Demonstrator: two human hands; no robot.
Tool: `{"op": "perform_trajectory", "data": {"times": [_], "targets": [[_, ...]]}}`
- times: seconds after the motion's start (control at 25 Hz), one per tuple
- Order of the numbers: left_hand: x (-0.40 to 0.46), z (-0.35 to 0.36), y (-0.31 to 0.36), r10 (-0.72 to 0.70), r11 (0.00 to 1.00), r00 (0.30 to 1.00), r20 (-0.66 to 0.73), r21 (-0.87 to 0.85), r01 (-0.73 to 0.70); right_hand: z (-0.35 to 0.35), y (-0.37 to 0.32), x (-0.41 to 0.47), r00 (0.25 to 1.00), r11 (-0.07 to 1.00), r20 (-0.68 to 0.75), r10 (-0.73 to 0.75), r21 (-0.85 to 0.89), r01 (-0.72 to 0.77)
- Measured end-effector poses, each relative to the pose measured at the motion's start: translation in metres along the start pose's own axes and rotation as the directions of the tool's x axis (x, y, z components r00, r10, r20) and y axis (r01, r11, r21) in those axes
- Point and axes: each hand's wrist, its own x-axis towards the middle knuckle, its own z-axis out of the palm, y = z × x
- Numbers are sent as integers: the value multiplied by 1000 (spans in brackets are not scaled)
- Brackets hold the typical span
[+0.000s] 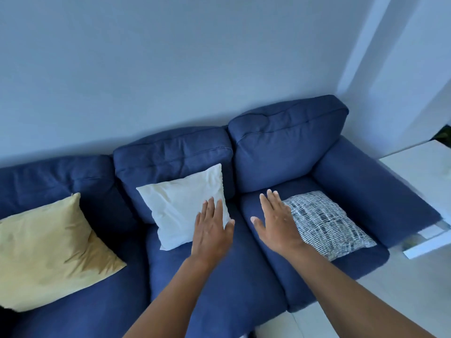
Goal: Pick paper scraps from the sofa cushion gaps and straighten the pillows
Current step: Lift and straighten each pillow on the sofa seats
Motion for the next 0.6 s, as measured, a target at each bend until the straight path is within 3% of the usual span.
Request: {"op": "perform_trajectory", "data": {"times": [0.4,0.6], "targets": [[-19,59,107,206,975,973,106,66,-213,-48,105,-66,982,984,-58,177,-20,-179],[2,109,179,209,971,969,135,88,-222,-76,190,-76,981,982,-58,187,-23,-189]]}}
